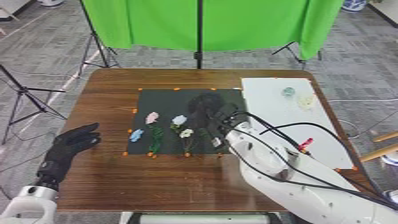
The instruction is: Arrange flowers
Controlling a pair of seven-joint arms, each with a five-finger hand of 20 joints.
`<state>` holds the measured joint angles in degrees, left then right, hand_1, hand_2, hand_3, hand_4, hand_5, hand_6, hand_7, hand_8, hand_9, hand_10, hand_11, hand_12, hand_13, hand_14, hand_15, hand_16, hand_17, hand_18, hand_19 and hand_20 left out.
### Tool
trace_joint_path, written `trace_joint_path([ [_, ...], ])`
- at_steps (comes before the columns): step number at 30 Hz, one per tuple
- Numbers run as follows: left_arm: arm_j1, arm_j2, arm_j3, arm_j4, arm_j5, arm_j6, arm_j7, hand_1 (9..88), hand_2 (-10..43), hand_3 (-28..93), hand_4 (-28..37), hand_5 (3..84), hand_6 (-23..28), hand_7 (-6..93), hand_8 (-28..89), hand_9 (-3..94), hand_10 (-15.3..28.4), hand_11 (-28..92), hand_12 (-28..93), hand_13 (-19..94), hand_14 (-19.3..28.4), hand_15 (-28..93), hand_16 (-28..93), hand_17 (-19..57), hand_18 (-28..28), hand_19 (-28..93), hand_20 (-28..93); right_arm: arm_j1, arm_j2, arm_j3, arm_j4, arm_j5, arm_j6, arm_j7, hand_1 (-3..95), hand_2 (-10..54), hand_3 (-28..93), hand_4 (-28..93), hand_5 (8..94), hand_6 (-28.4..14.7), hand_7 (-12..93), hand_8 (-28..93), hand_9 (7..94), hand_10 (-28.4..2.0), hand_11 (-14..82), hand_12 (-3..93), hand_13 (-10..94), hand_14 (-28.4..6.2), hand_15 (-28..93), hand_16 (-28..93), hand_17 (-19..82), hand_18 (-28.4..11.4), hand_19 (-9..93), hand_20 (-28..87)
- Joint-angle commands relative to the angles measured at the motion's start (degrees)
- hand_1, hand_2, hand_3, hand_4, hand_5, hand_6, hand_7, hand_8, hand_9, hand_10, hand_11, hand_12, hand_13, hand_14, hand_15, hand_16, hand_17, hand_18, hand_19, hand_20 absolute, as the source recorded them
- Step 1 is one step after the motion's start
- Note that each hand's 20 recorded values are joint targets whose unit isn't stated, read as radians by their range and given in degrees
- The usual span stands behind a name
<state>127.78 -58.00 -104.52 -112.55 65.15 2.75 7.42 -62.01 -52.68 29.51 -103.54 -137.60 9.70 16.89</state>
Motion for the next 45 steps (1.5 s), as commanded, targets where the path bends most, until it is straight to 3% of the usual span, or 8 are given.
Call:
trace_joint_path([
  [1, 0.23, -0.31, 0.25, 0.03, 0.20, -0.59, -0.35, 40.7, -9.5, 64, -8.3, 43.9, 4.9, 13.0, -7, 44.5, 13.1, 21, 11, 39, 17.1, 22, -2, 8.9, 12.9, 9, 18, 4.29, 0.42, -7.45, 0.09, -5.06, 5.01, -1.78, 30.8, -9.5, 67, -28, 68.6, 1.5, 21, -9, 80.5, -10.7, 41.1, 31.1, 86, -4.1, 67, 37, 59, -17.4, 93, 61],
  [7, 0.45, -0.43, -0.03, 0.01, 0.16, -0.53, -0.30, 40.7, -9.5, 64, -8.3, 43.9, 4.9, 13.0, -7, 44.6, 13.1, 21, 11, 39, 17.1, 22, -2, 8.9, 12.9, 9, 18, 6.00, -0.51, -10.46, 2.67, -8.13, 7.55, 0.89, 30.8, -9.5, 66, -28, 69.1, 1.5, 21, -9, 80.5, -10.7, 45.1, 32.4, 86, -4.2, 69, 37, 60, -17.4, 93, 63],
  [23, 0.32, -0.60, -0.08, 0.00, 0.34, -0.69, -0.38, 40.9, -9.5, 64, -8.2, 43.9, 4.9, 13.0, -7, 44.5, 13.0, 21, 11, 39, 17.1, 22, -2, 8.8, 12.9, 9, 18, 9.61, -0.80, -16.07, 4.76, -10.41, 2.15, 3.47, 38.2, -9.5, 69, -28, 69.7, 0.0, 22, -8, 79.6, -10.9, 51.3, 35.4, 87, -2.7, 71, 38, 62, -16.7, 93, 67],
  [45, 0.50, -0.48, -0.44, -0.10, 0.37, -0.94, -0.61, 41.1, -9.5, 64, -8.3, 43.9, 4.9, 12.9, -7, 44.6, 13.1, 21, 11, 39, 17.1, 22, -2, 8.8, 12.8, 9, 18, 10.72, -1.51, -19.20, 7.90, -12.64, 3.13, 4.84, 45.3, -9.5, 70, -28, 66.3, -0.6, 29, -5, 77.6, -11.1, 56.5, 36.3, 87, -2.1, 73, 38, 64, -16.0, 93, 70],
])
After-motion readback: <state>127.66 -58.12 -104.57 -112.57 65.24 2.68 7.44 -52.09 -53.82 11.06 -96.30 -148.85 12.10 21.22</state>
